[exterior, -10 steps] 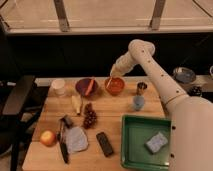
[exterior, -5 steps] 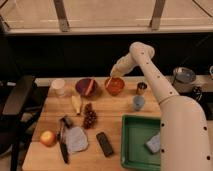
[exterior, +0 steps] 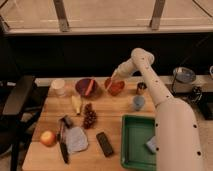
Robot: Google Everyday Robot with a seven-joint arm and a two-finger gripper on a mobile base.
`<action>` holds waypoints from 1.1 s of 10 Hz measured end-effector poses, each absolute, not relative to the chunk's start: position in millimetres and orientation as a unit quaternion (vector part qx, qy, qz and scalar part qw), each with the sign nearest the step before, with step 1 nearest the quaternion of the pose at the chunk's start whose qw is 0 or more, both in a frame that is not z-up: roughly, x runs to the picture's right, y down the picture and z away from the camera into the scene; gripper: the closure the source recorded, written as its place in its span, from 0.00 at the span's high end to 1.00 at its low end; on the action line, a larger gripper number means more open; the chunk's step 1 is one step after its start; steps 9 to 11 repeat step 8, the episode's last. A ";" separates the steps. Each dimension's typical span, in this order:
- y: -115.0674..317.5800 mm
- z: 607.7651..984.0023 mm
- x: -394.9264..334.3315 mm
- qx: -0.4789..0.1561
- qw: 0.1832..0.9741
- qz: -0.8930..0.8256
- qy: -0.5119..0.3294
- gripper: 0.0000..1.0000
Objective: Place fork in red bowl
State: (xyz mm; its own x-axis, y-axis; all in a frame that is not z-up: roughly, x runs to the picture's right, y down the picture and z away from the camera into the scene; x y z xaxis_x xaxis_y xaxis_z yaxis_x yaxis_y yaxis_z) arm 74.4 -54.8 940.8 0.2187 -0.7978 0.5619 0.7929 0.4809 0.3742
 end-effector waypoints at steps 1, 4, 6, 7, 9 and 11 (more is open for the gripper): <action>-51.7 943.7 73.1 0.004 0.781 -0.503 -0.370 0.80; -47.0 948.1 70.3 0.001 0.780 -0.496 -0.381 0.80; -44.4 943.9 70.8 0.000 0.778 -0.500 -0.380 0.80; -43.6 930.1 70.4 0.001 0.775 -0.510 -0.373 0.80; -42.6 916.8 69.1 -0.005 0.774 -0.518 -0.365 0.80; -42.6 916.8 69.1 -0.005 0.774 -0.518 -0.365 0.80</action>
